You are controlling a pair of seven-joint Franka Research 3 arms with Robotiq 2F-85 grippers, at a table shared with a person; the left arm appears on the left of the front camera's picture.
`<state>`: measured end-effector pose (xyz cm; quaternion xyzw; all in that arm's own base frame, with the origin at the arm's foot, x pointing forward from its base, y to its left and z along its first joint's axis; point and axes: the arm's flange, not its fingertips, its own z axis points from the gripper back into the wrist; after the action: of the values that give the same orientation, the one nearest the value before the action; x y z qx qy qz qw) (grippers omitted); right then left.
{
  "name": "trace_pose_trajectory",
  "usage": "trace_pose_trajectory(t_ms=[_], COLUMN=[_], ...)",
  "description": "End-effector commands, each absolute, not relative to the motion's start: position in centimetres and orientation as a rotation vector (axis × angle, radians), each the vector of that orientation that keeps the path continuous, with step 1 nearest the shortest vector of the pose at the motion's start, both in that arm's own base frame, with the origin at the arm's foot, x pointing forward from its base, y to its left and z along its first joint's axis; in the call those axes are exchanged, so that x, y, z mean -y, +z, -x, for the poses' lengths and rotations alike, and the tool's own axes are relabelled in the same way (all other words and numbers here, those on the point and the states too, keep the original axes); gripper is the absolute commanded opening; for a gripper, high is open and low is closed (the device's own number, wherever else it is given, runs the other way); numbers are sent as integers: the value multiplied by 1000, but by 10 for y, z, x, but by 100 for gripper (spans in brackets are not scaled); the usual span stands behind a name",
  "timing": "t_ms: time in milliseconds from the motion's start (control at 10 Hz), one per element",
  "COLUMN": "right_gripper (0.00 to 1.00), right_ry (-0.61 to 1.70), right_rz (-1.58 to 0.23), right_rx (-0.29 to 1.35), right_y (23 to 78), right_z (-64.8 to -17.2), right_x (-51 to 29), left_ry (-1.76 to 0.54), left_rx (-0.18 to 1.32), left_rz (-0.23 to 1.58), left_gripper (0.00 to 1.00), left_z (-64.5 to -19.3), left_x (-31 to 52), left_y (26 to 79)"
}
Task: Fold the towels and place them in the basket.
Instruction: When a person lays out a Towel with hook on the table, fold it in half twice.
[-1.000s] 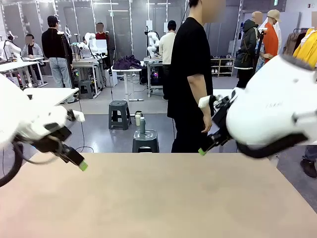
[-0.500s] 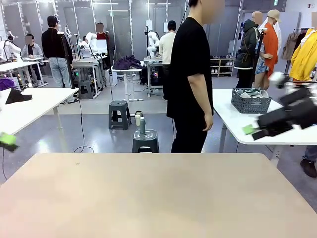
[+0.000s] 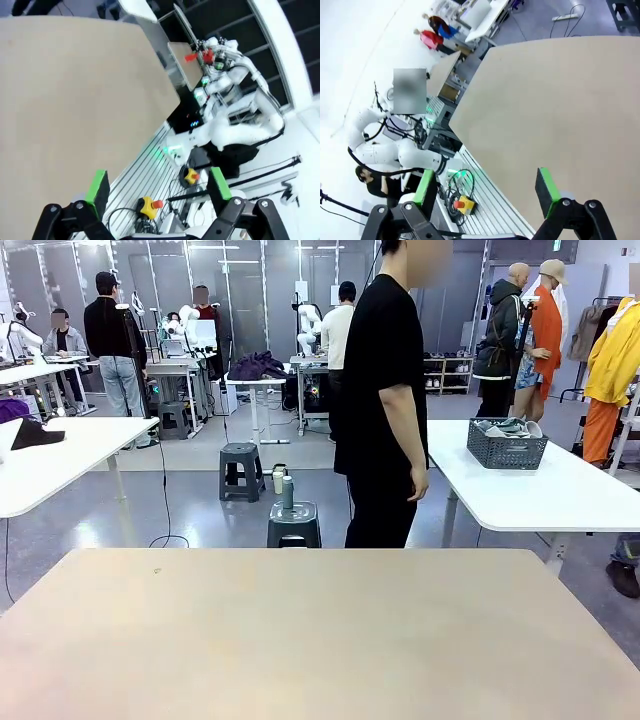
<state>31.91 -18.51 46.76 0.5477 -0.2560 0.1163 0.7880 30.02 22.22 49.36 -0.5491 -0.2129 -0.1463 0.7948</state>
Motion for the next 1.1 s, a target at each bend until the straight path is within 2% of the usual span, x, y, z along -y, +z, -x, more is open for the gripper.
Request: trace_pose_trajectory(t_ms=[0, 200, 300, 400, 1000], right_gripper=[100, 100, 100, 100, 100], right_ry=[212, 203, 248, 173, 173], right_rz=[-1192, -1203, -1194, -1205, -1205], right_rx=[589, 600, 567, 582, 582], right_y=[460, 458, 459, 450, 450], right_z=[-319, -314, -318, -310, -310], right_x=[205, 208, 202, 216, 216], left_ry=[-239, -189, -202, -176, -176], left_rx=[495, 536, 522, 514, 514], left_rz=[1231, 1278, 1259, 1247, 1247], left_gripper=[100, 100, 100, 100, 100], left_z=[-306, -306, -310, -297, -297], left_x=[-250, -262, -255, -263, -263], left_y=[490, 485, 482, 477, 477])
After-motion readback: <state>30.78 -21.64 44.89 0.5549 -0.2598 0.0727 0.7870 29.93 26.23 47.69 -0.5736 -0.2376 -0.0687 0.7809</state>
